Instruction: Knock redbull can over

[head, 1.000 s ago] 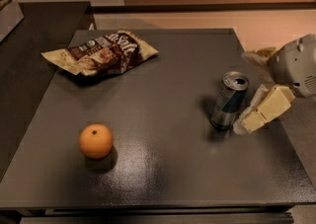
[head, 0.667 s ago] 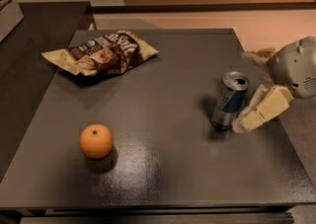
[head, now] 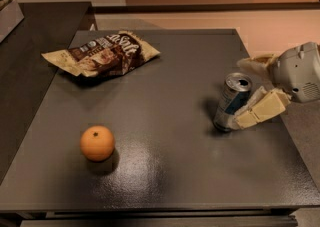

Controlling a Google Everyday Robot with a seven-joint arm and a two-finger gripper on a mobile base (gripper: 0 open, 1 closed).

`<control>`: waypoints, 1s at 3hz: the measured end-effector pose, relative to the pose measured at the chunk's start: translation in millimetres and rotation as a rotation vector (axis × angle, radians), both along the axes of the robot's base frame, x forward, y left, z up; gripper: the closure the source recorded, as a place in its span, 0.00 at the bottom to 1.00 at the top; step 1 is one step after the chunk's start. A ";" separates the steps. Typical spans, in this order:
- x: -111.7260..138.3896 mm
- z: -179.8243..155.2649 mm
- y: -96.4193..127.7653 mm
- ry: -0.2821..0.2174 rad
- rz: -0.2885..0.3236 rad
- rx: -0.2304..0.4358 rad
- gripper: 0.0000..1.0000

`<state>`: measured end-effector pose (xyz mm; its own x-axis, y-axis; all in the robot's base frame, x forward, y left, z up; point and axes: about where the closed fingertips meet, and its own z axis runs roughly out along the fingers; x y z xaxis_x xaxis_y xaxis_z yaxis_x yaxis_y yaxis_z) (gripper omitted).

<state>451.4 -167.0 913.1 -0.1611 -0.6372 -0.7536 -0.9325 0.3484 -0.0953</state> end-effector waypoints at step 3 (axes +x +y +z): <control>4.8 8.0 7.4 0.002 0.021 0.056 0.82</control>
Offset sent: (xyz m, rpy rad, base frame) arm 0.0077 0.0009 -0.0055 0.0761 0.0268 -0.0074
